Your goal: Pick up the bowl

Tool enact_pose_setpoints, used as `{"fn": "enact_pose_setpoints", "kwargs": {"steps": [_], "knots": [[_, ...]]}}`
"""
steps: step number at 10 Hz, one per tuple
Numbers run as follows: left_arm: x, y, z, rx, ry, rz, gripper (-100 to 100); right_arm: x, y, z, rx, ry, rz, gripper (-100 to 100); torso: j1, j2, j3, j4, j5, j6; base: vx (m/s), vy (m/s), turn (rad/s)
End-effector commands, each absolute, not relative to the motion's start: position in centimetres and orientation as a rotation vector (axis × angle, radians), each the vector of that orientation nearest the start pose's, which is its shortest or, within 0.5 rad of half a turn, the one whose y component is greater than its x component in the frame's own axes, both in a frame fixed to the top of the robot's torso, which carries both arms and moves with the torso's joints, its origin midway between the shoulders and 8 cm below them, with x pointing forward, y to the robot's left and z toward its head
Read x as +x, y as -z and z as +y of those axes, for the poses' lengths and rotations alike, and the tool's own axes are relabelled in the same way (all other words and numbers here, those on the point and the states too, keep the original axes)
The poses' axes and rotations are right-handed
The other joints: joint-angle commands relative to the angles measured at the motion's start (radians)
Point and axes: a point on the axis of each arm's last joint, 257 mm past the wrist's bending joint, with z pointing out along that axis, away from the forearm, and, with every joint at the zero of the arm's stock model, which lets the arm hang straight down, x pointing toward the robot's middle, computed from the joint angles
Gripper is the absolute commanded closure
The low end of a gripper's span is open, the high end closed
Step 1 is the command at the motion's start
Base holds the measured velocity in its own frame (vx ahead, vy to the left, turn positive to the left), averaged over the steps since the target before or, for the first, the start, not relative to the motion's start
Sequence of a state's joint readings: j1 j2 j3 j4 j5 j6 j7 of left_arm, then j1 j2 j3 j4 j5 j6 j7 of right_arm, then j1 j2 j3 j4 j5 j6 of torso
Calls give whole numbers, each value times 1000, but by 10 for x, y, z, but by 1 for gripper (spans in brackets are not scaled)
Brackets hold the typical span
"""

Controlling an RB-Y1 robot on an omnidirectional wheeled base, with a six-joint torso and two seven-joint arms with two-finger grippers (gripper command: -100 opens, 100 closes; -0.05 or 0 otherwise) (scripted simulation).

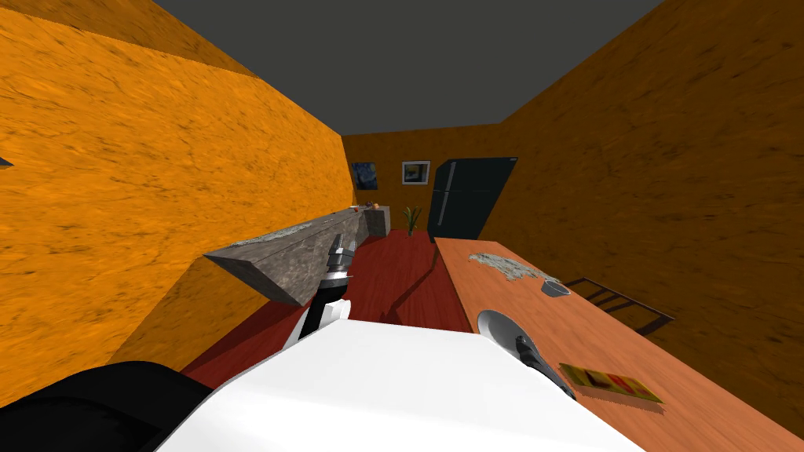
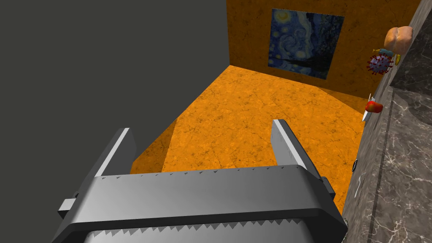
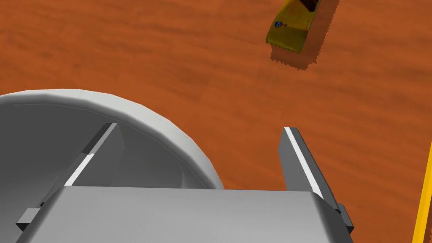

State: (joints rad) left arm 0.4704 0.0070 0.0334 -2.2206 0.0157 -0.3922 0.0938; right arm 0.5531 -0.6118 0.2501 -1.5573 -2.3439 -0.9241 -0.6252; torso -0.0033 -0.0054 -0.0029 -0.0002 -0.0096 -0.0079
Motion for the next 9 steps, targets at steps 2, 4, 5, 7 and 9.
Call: {"fn": "enact_pose_setpoints", "kwargs": {"steps": [2, 4, 5, 7, 9], "knots": [[372, 14, 296, -815, 1339, 668, 0, 176, 429, -574, -2632, 1698, 1806, -100, 1, 0, 0, 0, 0, 0, 6, 7, -5], [372, 14, 296, -815, 1339, 668, 0, 184, 420, -575, -2657, 1765, 1733, -100, 0, 0, 0, 0, 1, 0, 0, 0, 0], [372, 14, 296, -815, 1339, 668, 0, 188, 415, -576, -2671, 1801, 1691, -100, 0, 0, 0, 0, 1, 0, 0, 0, 0], [372, 14, 296, -815, 1339, 668, 0, 185, 418, -574, -2664, 1781, 1713, 100, 0, 0, 0, 0, 1, 0, 1, 1, 7], [372, 13, 296, -815, 1339, 668, 0, 185, 418, -574, -2679, 1781, 1695, 100, -4, 0, 1, 2, -2, 2, -4, 3, 8]]}}
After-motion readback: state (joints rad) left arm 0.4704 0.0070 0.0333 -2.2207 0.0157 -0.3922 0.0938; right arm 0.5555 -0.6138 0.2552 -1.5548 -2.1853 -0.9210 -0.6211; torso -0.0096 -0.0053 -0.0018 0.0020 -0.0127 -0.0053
